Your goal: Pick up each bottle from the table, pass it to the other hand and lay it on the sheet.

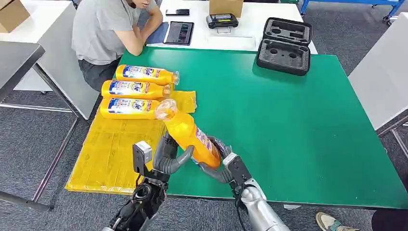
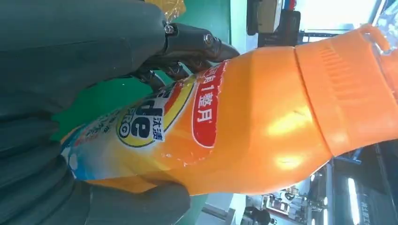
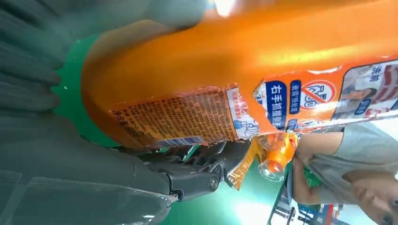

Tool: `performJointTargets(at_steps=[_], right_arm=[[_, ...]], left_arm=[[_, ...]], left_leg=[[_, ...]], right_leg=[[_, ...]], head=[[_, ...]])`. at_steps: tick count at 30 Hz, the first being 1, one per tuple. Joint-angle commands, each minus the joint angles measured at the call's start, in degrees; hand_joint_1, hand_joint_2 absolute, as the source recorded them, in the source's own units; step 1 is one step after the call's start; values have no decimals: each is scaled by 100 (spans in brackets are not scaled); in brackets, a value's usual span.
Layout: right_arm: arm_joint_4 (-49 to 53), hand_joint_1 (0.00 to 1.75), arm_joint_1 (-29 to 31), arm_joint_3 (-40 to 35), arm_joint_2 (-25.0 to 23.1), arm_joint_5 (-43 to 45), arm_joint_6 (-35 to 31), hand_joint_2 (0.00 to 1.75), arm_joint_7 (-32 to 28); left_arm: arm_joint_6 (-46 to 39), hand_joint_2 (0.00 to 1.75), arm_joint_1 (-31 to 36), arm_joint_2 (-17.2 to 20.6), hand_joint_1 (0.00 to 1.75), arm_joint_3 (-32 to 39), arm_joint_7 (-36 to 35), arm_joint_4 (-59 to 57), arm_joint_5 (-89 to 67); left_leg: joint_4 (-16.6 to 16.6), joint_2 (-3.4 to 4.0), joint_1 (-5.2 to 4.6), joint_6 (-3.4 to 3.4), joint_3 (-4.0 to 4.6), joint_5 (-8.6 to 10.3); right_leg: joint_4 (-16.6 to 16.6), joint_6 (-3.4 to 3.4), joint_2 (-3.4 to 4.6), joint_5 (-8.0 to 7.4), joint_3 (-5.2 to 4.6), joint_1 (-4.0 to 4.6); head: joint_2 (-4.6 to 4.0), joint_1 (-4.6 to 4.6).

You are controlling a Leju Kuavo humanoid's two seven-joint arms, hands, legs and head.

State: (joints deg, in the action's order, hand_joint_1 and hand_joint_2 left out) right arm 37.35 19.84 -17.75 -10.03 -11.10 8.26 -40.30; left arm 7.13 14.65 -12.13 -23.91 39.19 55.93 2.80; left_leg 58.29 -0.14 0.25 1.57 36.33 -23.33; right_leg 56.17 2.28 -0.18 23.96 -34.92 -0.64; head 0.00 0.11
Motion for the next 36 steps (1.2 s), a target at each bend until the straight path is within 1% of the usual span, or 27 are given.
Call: performJointTargets(at_steps=[1,2,3,4,5,6,8,9,10,12,13,15,16,18,19,20,22,23,24,25,26,29,31,32,33,35,36], right_arm=[[-620,10,304,50,-33,250,-317,175,30],[-655,0,328,88,-54,257,-432,175,30],[-730,0,348,145,-76,309,-430,175,30],[-802,0,379,262,-73,420,-406,175,37],[-766,0,361,321,-51,418,-596,175,30],[-766,0,344,364,-30,442,-617,175,30],[-725,0,289,462,11,468,-642,175,30],[-709,0,270,484,20,487,-625,175,30],[-715,0,247,525,28,527,-586,175,30],[-748,0,217,515,31,536,-595,175,30],[-745,0,212,512,26,536,-596,175,30],[-758,0,186,483,7,529,-582,175,30],[-747,0,174,471,-8,524,-591,175,30],[-741,0,171,449,-24,521,-601,175,30],[-750,0,179,452,-37,529,-613,175,30],[-752,0,181,451,-38,529,-614,175,30],[-758,0,203,449,-48,541,-629,175,30],[-759,0,204,449,-48,541,-630,175,30],[-794,0,227,454,-50,554,-629,175,30],[-806,0,235,448,-54,556,-627,175,30],[-808,0,236,444,-55,559,-629,175,30],[-808,0,236,444,-55,559,-629,175,30],[-903,0,291,439,-76,571,-589,175,30],[-1018,0,363,436,-98,568,-576,175,30],[-1081,0,420,436,-117,568,-582,175,30],[-1192,0,509,437,-143,583,-547,175,30],[-1192,0,510,431,-141,587,-518,175,30]], left_arm=[[-119,175,150,103,175,-199,81,-275,-136],[-199,175,139,109,175,-180,81,-256,-179],[-260,175,146,131,175,-206,81,-254,-256],[-552,175,187,188,175,-230,70,-278,-494],[-1136,175,279,271,175,-254,-38,-345,-940],[-1391,175,365,322,175,-243,-60,-403,-1157],[-2065,175,593,564,175,-256,-224,-485,-1818],[-2212,175,627,658,175,-230,-252,-467,-1959],[-2431,175,604,805,175,-194,-316,-376,-2213],[-2509,175,526,1006,175,-79,-426,-158,-2539],[-2502,175,525,1031,175,-51,-418,-145,-2527],[-2682,175,585,1130,175,-44,-497,-141,-2812],[-2688,175,636,1157,175,-25,-504,-145,-2850],[-2655,175,738,1202,175,-11,-511,-193,-2947],[-2678,175,800,1238,175,0,-525,-203,-3007],[-2676,175,825,1247,175,12,-525,-198,-3006],[-3013,175,952,1313,175,-15,-597,-219,-3403],[-3012,175,976,1316,175,-7,-597,-206,-3403],[-3260,175,1026,1366,175,-28,-712,-131,-3748],[-3386,175,1057,1401,175,-37,-810,-52,-4004],[-3320,175,1052,1403,175,7,-841,12,-4038],[-3320,175,1052,1403,175,7,-841,12,-4038],[-3708,175,1110,1478,175,-90,-1033,46,-4675],[-3955,175,1164,1548,175,-168,-1273,79,-5223],[-3939,175,1169,1561,175,-197,-1385,177,-5451],[-3875,175,1211,1565,175,-321,-1666,257,-5985],[-3977,175,1202,1553,175,-367,-1842,251,-6292]], left_leg=[[-3,3,0,-4,-22,-8],[-6,5,-2,-6,-39,-15],[-4,6,-2,-5,-25,-9],[-4,3,-3,-4,-18,-6],[-5,7,-1,-7,-33,-12],[-8,7,1,-10,-51,-17],[-6,-1,1,-7,-24,-5],[-6,-3,0,-6,-18,-2],[-8,-1,1,-10,-35,-8],[-8,10,1,-8,-24,-5],[-11,17,1,-10,-37,-9],[-6,8,2,-8,-21,-5],[-4,5,2,-11,-15,0],[-6,8,6,-17,-48,-14],[-1,7,7,-12,-20,-4],[-1,7,6,-14,-30,-8],[1,5,6,-12,-20,-4],[-1,4,5,-11,-16,-1],[0,4,6,-11,-10,1],[1,7,8,-16,-40,-11],[1,3,5,-12,-14,-1],[-1,6,4,-12,-16,-2],[-1,5,4,-12,-21,-5],[0,3,4,-12,-17,-3],[2,6,6,-14,-27,-10],[3,6,5,-12,-11,-3],[4,11,7,-18,-45,-19]], right_leg=[[-3,-5,3,7,20,0],[-4,-8,5,13,36,-1],[-2,-6,7,8,22,-2],[-2,-5,3,6,16,-2],[-3,-8,8,10,30,0],[-6,-12,7,15,47,2],[-5,-8,-1,6,24,1],[-3,-7,-2,4,18,0],[-4,-12,-1,9,33,2],[-4,-9,10,3,20,2],[-6,-11,17,6,29,2],[-2,-7,7,4,17,3],[0,-6,5,3,11,3],[0,-13,7,17,43,6],[2,-8,6,7,18,7],[3,-10,6,11,27,6],[4,-7,4,7,18,5],[4,-7,3,5,14,3],[3,-6,3,3,9,5],[5,-14,6,14,37,7],[5,-8,2,5,12,4],[4,-8,6,5,14,3],[4,-9,5,8,19,3],[5,-7,3,7,16,3],[7,-10,6,12,26,5],[8,-7,7,5,9,5],[11,-15,11,21,41,7]], head=[[0,0],[0,0],[0,-2],[0,0],[0,0],[0,0],[0,0],[0,0],[0,0],[0,0],[0,0],[0,0],[0,0],[0,0],[0,0],[0,0],[0,2],[0,0],[0,0],[0,0],[0,0],[0,2],[0,0],[0,2],[0,0],[0,0],[0,2]])
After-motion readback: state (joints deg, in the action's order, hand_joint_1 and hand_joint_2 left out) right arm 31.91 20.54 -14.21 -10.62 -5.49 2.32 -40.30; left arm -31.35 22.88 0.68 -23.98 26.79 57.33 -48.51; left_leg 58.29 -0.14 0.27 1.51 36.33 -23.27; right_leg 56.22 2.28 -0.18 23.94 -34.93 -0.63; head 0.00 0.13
